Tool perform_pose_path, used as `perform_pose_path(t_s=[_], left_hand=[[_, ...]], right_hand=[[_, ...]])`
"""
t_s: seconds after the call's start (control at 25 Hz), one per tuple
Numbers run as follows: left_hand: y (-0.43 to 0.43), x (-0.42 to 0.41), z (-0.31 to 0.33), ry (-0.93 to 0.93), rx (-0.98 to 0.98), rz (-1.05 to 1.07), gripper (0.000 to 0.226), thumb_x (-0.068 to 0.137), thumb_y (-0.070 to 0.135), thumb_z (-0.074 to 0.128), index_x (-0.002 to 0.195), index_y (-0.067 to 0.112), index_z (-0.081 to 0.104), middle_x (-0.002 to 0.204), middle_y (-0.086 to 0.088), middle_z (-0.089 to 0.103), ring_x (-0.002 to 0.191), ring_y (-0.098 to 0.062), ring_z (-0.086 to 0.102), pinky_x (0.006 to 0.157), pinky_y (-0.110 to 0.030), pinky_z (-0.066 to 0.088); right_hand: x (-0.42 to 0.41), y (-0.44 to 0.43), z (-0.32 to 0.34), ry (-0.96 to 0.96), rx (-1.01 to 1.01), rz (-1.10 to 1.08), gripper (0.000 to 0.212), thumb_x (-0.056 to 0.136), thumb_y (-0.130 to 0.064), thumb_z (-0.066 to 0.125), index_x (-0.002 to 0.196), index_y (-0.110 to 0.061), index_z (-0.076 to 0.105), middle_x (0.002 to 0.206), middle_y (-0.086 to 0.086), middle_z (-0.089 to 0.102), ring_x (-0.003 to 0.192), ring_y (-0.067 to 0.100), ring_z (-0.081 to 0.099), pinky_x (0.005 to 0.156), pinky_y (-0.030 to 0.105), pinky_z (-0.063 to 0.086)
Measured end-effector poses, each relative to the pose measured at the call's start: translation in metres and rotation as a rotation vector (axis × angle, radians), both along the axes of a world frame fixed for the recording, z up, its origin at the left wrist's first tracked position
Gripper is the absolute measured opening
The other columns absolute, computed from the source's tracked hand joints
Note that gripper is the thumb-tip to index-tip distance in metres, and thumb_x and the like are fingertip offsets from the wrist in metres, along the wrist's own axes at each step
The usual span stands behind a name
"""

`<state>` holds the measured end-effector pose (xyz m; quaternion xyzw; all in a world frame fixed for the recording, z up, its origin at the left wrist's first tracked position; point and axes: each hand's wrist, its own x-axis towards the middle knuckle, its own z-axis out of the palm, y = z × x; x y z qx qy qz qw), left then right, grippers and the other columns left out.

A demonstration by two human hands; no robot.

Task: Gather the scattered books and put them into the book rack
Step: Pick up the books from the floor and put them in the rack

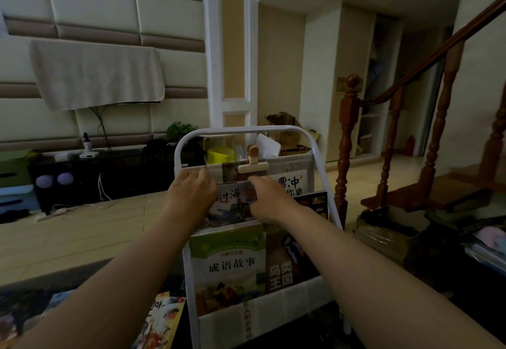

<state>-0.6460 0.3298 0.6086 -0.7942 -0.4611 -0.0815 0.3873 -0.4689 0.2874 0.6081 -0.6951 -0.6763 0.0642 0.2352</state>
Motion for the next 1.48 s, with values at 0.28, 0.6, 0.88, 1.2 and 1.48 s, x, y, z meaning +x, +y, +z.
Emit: perform_pose_path(t_s=[0.28, 0.6, 0.88, 1.2, 1.48], left_hand=[[-0.006, 0.007, 0.008, -0.044, -0.033, 0.012, 0.033, 0.090, 0.016, 0.061, 0.121, 0.010, 0.053, 0.120, -0.010, 0.056, 0.115, -0.029, 0.055, 0.101, -0.041, 0.041], [-0.032, 0.045, 0.026, -0.052, -0.090, -0.104, 0.041, 0.088, 0.025, 0.064, 0.125, 0.015, 0.050, 0.119, -0.008, 0.053, 0.109, -0.026, 0.054, 0.095, -0.039, 0.043], [-0.076, 0.136, 0.041, -0.079, -0.156, -0.278, 0.039, 0.089, 0.031, 0.060, 0.123, 0.014, 0.051, 0.122, -0.011, 0.055, 0.112, -0.029, 0.055, 0.093, -0.042, 0.046], [-0.161, 0.281, 0.039, -0.069, -0.284, -0.572, 0.020, 0.095, 0.029, 0.051, 0.111, 0.017, 0.047, 0.098, 0.000, 0.043, 0.080, -0.016, 0.041, 0.070, -0.030, 0.034], [-0.233, 0.405, -0.006, 0.028, -0.407, -0.717, 0.036, 0.093, 0.029, 0.055, 0.126, 0.020, 0.046, 0.114, -0.004, 0.050, 0.091, -0.018, 0.049, 0.078, -0.033, 0.048]], right_hand=[[0.025, -0.015, 0.011, 0.025, 0.042, -0.087, 0.052, 0.089, -0.002, 0.051, 0.140, -0.009, 0.042, 0.142, 0.014, 0.041, 0.129, 0.032, 0.041, 0.099, 0.039, 0.045], [0.070, -0.054, 0.019, 0.013, 0.055, -0.142, 0.028, 0.089, -0.006, 0.053, 0.116, -0.014, 0.050, 0.123, 0.009, 0.050, 0.108, 0.025, 0.049, 0.084, 0.036, 0.048], [0.142, -0.128, 0.030, -0.004, 0.047, -0.246, 0.049, 0.091, -0.005, 0.047, 0.139, -0.009, 0.041, 0.140, 0.015, 0.043, 0.127, 0.033, 0.044, 0.098, 0.040, 0.045], [0.257, -0.240, 0.027, 0.062, 0.115, -0.488, 0.047, 0.093, -0.005, 0.048, 0.140, -0.011, 0.044, 0.136, 0.009, 0.047, 0.123, 0.028, 0.047, 0.094, 0.035, 0.046], [0.355, -0.337, -0.025, 0.118, 0.077, -0.682, 0.021, 0.093, -0.010, 0.048, 0.114, -0.012, 0.049, 0.115, 0.009, 0.048, 0.108, 0.031, 0.050, 0.082, 0.039, 0.046]])
